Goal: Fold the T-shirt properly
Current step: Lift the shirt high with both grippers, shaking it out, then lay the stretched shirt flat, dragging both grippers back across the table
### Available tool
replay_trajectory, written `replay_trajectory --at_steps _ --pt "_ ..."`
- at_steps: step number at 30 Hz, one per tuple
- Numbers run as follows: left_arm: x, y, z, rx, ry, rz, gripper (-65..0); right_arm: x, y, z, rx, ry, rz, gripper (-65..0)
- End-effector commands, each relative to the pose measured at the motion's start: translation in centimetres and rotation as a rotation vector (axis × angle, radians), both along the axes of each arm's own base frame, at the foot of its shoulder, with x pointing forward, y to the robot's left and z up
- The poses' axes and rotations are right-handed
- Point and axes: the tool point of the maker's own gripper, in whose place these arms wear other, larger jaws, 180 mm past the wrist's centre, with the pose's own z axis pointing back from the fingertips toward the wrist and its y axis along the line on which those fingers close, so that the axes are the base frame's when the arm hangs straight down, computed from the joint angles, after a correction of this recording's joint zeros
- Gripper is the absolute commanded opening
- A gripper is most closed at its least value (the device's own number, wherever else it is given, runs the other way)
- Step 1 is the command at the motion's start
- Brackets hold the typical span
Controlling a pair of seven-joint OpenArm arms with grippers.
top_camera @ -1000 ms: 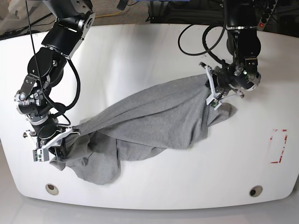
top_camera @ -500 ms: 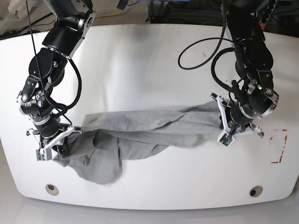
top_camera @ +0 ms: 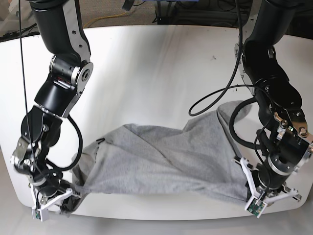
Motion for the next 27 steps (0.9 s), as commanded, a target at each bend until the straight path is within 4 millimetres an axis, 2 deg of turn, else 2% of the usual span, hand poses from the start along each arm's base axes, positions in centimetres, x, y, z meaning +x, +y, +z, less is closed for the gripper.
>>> replay_trajectory --at_steps 1,4,7,9,12,14,16,18,20,23,25,27 --pt "0.7 1.2 3.4 0.029 -0.079 0.031 -64.9 1.6 -0.8 5.8 0.014 -0.127 -0.004 -64.8" --pt "1.5 2.5 5.4 0.044 -0.105 0.056 -64.7 2.9 -1.0 9.2 0.031 -0.171 -0.001 -64.8" --pt "1.7 3.0 6.2 0.089 -0.114 0.054 -64.7 3.9 -0.9 12.3 0.051 -0.207 0.011 -64.8" --pt "1.7 3.6 7.4 0.111 -0.138 0.070 -64.7 4.5 -0.1 14.3 0.036 -0.227 0.034 -64.8" --pt "1.5 4.5 10.0 0.121 -0.191 0.090 -64.7 4.7 0.2 17.2 -0.039 -0.255 0.052 -64.8" --pt "1.2 5.6 12.6 0.144 -0.243 0.114 -64.7 4.7 0.8 19.7 -0.099 -0.288 0.068 -64.8" --pt "0.9 6.2 14.7 0.155 -0.287 0.130 -64.7 4.7 1.4 21.4 -0.127 -0.313 0.081 -64.8" --pt "0.5 6.9 17.5 0.164 -0.343 0.151 -64.7 4.2 1.1 23.5 -0.167 -0.351 0.074 -64.8" --pt "0.0 7.6 19.5 0.171 -0.384 0.170 -64.7 3.7 1.1 25.1 -0.203 -0.383 0.069 -64.8" --pt "-0.1 7.5 21.8 0.172 -0.420 0.171 -64.7 2.6 1.2 26.8 -0.259 -0.429 0.062 -64.8" --pt "-0.1 6.8 22.6 0.192 -0.434 0.158 -64.7 1.7 0.7 27.4 -0.292 -0.439 0.049 -64.8" --pt "0.0 6.4 22.6 0.209 -0.431 0.148 -64.7 1.1 0.6 27.6 -0.319 -0.435 0.043 -64.8"
